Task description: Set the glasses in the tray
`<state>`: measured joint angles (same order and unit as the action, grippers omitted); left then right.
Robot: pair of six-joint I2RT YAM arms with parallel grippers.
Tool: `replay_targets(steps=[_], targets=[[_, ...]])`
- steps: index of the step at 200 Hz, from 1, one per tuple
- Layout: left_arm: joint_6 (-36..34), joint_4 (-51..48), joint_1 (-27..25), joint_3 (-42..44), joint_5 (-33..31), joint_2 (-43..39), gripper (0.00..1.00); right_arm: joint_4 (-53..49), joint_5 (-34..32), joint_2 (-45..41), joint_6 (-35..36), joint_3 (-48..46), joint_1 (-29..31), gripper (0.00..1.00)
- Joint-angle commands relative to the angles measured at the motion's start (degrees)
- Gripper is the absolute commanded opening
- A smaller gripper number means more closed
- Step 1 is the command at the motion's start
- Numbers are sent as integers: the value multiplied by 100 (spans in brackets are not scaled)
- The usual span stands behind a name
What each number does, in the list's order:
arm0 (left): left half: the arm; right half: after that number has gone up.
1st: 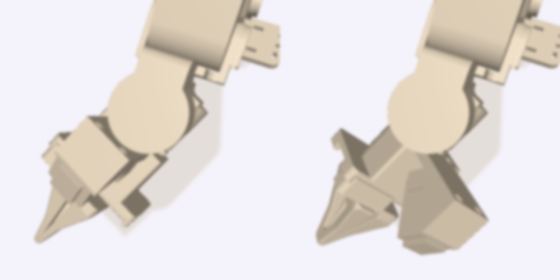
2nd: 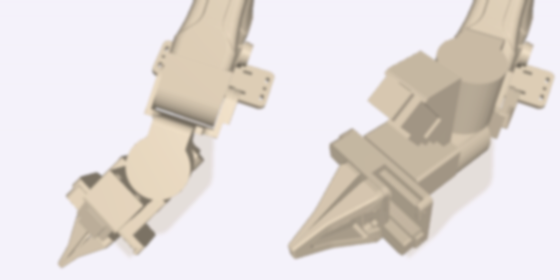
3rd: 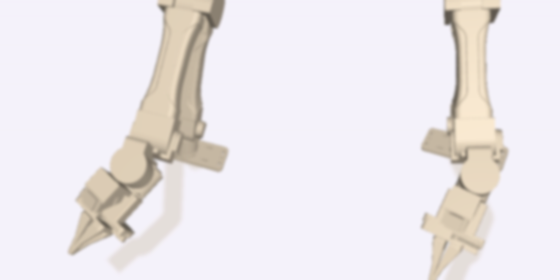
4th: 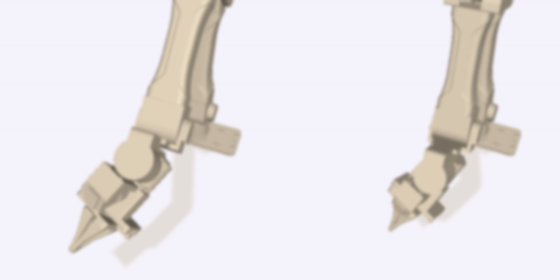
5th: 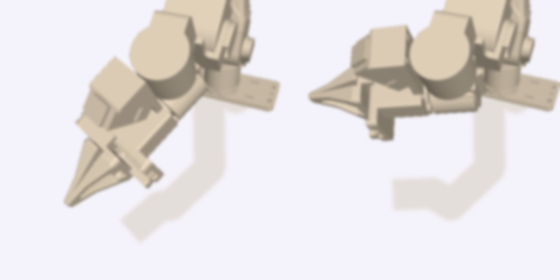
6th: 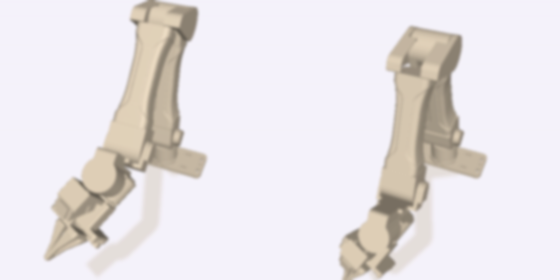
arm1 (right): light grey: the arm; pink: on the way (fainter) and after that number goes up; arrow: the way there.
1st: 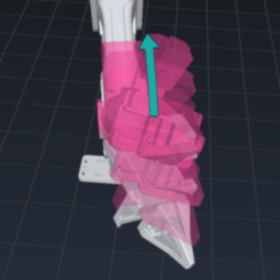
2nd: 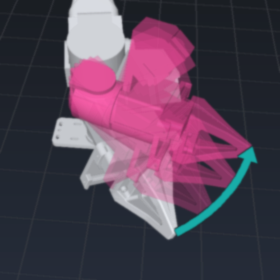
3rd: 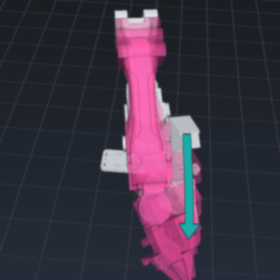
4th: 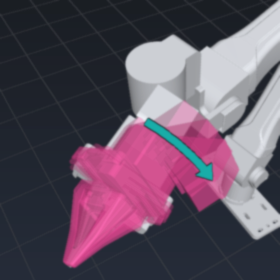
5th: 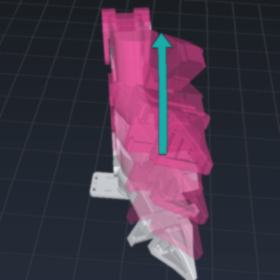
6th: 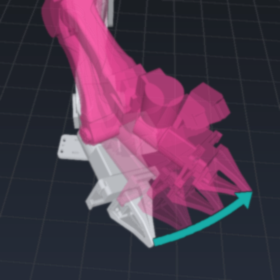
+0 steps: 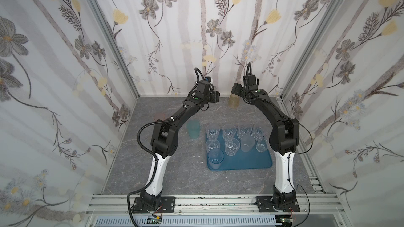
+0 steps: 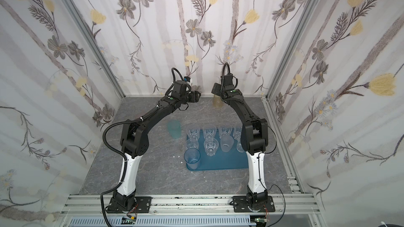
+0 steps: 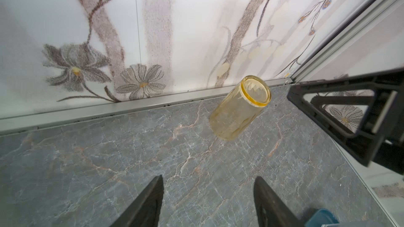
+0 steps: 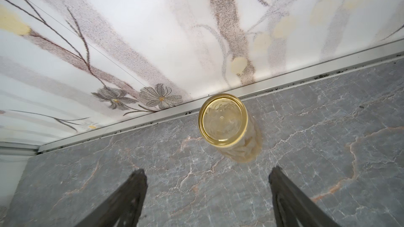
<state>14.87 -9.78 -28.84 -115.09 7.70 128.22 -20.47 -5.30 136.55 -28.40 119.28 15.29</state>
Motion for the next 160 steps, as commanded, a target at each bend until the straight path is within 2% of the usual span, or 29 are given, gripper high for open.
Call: replay_targets(steps=[1, 24, 67, 110, 132, 160], targets=[[33, 73, 1, 158, -16, -160, 68, 77, -624, 335, 170, 409, 27, 87], [33, 73, -1, 382, -19, -324, 68, 112, -934, 649, 340, 733, 68, 87], [-61, 82, 1, 618, -88, -574, 68, 67, -837, 1259, 500, 1333, 88, 86], [-168, 82, 2, 791, -138, -745, 68, 331, -976, 1477, 497, 1376, 88, 84], [-229, 82, 19, 889, -188, -845, 68, 415, -973, 1562, 443, 1379, 55, 81], [-256, 82, 36, 974, -199, -930, 68, 479, -799, 1736, 423, 1580, 18, 73]])
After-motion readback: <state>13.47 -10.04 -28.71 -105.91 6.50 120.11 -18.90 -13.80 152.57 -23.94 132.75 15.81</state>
